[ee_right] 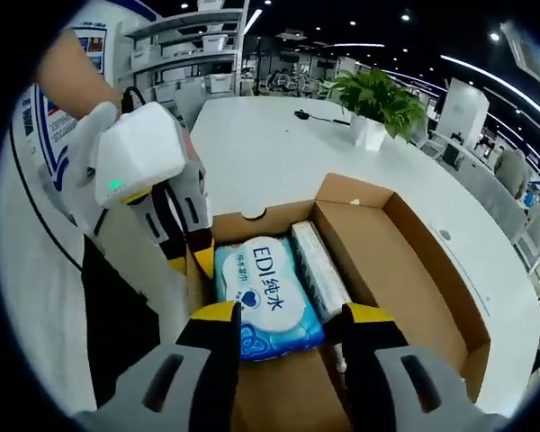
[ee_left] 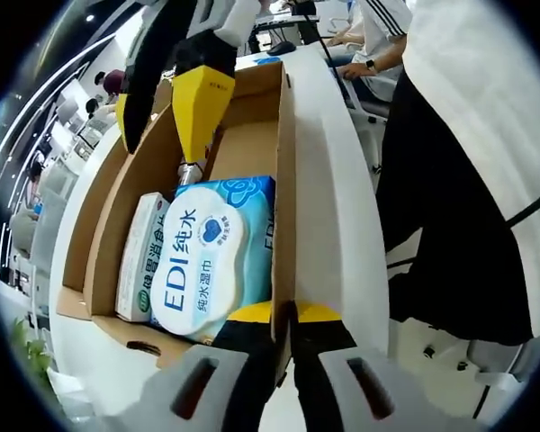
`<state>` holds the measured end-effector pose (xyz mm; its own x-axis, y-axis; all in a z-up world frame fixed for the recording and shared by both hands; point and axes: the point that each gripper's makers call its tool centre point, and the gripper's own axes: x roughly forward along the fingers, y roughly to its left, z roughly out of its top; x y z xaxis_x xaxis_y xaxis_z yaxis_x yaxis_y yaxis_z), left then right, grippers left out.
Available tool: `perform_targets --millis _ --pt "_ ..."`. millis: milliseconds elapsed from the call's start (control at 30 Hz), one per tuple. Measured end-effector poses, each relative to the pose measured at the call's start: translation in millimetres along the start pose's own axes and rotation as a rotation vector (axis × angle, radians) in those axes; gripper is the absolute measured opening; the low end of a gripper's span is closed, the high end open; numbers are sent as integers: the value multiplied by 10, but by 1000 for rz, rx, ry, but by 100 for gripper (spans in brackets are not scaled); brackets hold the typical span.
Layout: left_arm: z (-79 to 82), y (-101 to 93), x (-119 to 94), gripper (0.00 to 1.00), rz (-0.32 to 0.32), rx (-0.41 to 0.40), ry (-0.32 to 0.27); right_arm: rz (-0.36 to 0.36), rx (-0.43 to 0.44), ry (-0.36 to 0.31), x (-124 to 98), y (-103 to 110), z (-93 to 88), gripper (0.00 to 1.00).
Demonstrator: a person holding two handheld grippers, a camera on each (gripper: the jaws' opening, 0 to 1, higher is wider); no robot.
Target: Operate the shoe box by opening the lid, removing the specified soft item, and placing it in the target area until the item is outside and the box remains undamaged.
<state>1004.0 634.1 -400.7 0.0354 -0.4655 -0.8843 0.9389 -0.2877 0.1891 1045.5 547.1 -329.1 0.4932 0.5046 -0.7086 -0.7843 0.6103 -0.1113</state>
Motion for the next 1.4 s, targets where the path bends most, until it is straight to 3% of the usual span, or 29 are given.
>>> perform_targets --millis 300,433,567,667,900,1133,1400 --pt "6 0 -3 5 4 0 -4 26 4 17 46 28 -26 46" --pt "4 -3 -1 5 -3 1 -3 64 -7 40 219 60 -78 48" --pt "-1 -4 3 5 -8 3 -2 146 -23 45 342 228 -55 52" --pt "-4 -4 5 5 -9 1 -3 144 -76 73 407 267 -83 53" --pt "-14 -2 12 5 -12 -8 2 165 -71 92 601 267 -93 57" --pt "-14 -7 12 5 -18 -7 2 200 -92 142 633 298 -143 59" --pt "-2 -11 2 5 -15 -11 4 174 -140 153 663 288 -221 56"
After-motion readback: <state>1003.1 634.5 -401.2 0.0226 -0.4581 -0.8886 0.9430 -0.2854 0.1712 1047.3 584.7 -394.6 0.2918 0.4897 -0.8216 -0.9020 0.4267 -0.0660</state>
